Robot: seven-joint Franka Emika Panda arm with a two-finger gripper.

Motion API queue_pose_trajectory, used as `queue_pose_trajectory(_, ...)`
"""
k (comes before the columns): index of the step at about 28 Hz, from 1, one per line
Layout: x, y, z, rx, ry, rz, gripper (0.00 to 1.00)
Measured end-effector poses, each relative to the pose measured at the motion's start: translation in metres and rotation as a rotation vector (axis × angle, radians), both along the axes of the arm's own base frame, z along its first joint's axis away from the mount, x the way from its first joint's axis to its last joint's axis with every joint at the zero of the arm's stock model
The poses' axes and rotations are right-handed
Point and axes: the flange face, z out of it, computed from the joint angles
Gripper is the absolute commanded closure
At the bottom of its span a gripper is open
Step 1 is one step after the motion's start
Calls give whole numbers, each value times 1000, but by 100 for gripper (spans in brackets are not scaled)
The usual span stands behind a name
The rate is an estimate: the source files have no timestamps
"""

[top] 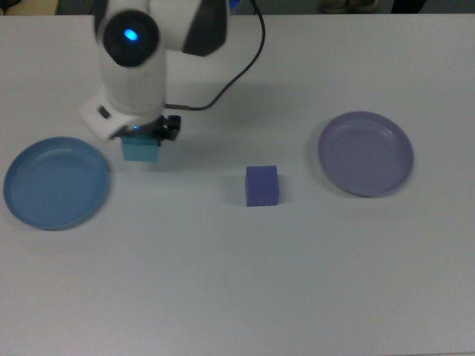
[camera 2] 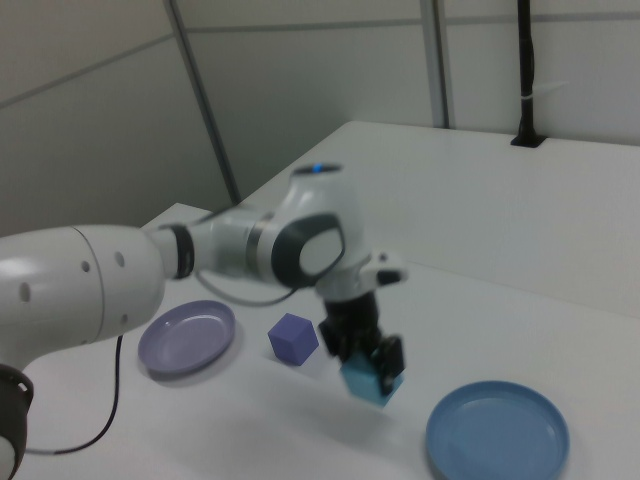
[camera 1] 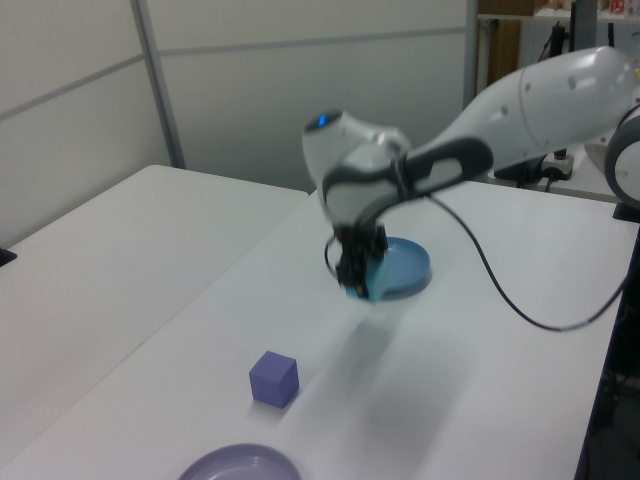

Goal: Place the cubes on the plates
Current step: 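Carry the light-blue cube over the blue plate and release it, then move the gripper to the purple cube and grasp it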

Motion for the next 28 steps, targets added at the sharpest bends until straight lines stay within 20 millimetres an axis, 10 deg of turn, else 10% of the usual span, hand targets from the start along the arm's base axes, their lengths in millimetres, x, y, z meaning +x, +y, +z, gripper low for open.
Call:
queue_pose_trajectory(7,9,-90,56,28,-115,47,83)
queue_pose_trajectory(16,21,-143,-29,38,-103,-1,77)
queue_pose_trajectory(19,21,-149,-45,41,-87,-10,63)
queue_pose_trajectory(22,20,-152,-48,40,-83,-14,6)
queue_pose_trajectory(28,21,-153,-43,37,-91,-15,0)
